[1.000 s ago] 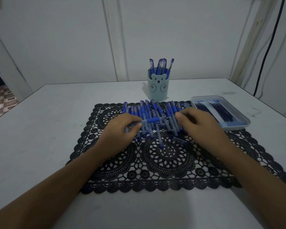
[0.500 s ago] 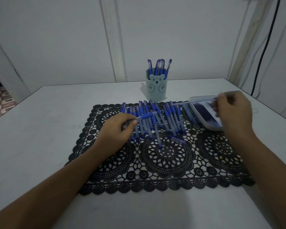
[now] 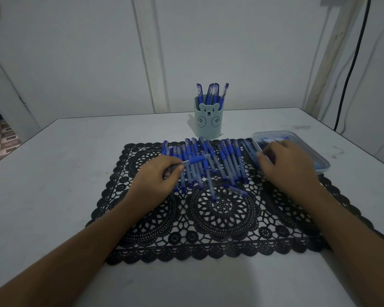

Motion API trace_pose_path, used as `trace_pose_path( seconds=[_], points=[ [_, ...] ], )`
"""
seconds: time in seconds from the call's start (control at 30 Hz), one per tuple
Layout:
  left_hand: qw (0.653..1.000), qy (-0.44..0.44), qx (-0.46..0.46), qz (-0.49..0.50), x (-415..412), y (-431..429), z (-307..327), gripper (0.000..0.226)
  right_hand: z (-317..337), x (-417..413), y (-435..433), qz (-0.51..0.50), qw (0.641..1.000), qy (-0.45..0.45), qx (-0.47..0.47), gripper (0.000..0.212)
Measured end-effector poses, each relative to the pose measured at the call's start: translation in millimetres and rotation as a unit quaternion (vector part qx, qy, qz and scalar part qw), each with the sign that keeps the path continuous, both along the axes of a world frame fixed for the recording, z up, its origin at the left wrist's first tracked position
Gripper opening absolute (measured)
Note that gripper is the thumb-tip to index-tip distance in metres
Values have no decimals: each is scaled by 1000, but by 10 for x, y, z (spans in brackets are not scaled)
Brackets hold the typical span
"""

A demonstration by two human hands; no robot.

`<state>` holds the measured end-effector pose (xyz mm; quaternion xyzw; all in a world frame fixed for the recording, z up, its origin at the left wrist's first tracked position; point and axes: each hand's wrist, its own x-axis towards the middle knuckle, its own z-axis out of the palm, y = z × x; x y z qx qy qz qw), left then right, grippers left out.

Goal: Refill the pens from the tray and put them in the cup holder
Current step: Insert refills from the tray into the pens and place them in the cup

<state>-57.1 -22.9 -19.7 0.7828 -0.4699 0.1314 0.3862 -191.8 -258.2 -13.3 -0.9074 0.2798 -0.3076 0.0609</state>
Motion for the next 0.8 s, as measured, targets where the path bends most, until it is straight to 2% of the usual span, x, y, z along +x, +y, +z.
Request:
trace_pose_path(
  seconds=[0.1, 0.2, 0.3, 0.6, 0.7, 0.8],
  points=[
    [1000, -3, 3, -4, 3, -1, -1, 21, 92, -30, -174, -60, 998, -14, 0, 28],
    [1000, -8, 6, -6, 7, -4, -8, 21, 102, -67, -379, -115, 990, 53, 64, 25],
    [1000, -16, 12, -8, 9, -3, -9, 23, 61, -55, -475, -120, 977, 120, 127, 25],
    [1000, -16, 16, -16, 1, -4, -3, 23, -8, 56, -605, -131, 962, 157, 180, 24],
    [1000, -14, 17, -17, 1, -3, -6, 23, -23, 65, -557, -157, 963, 128, 180, 18],
    [1000, -11, 16, -18, 1, -8, -10, 22, 61, 51, -450, -122, 977, -14, 176, 21]
  ],
)
